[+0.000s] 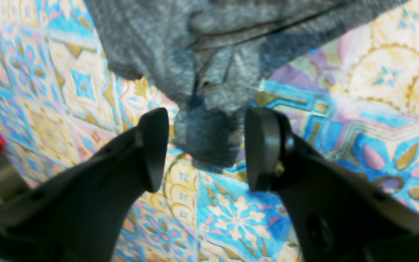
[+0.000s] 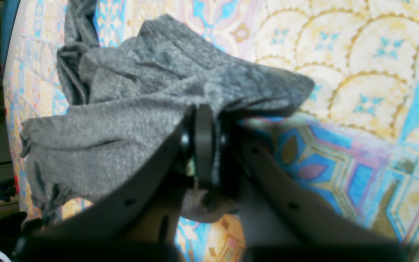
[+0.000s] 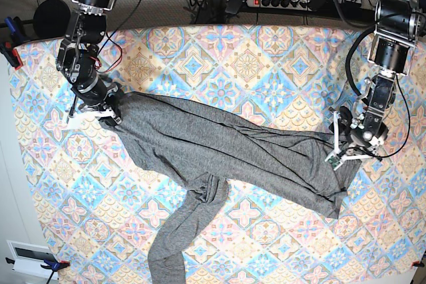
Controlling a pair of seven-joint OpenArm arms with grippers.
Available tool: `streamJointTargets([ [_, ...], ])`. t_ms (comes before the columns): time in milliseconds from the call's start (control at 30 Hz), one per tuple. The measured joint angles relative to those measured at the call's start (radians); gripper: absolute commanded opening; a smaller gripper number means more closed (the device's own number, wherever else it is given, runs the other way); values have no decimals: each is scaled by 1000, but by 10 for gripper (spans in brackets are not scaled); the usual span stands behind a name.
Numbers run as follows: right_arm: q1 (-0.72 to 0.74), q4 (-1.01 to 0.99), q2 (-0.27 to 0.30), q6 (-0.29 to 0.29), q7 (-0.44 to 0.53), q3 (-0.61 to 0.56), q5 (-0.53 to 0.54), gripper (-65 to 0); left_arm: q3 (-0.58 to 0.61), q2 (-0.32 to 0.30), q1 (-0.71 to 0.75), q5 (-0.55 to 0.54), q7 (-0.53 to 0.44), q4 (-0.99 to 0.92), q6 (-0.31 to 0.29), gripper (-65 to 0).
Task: Layout the t-shirt on the table in an organized manner, then fold the t-shirt properly
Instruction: 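Lower the left gripper onto the shirt body and grasp the fabric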
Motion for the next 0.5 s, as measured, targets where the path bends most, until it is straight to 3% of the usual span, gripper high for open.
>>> streamJointTargets([
  [400,0,0,0,0,1,0,1,-650,427,3,-235,-7,-5,1,-5,-321],
  [500,-3,0,0,0,0,0,0,-650,484,5,-258,-8,-5,1,-7,-321],
])
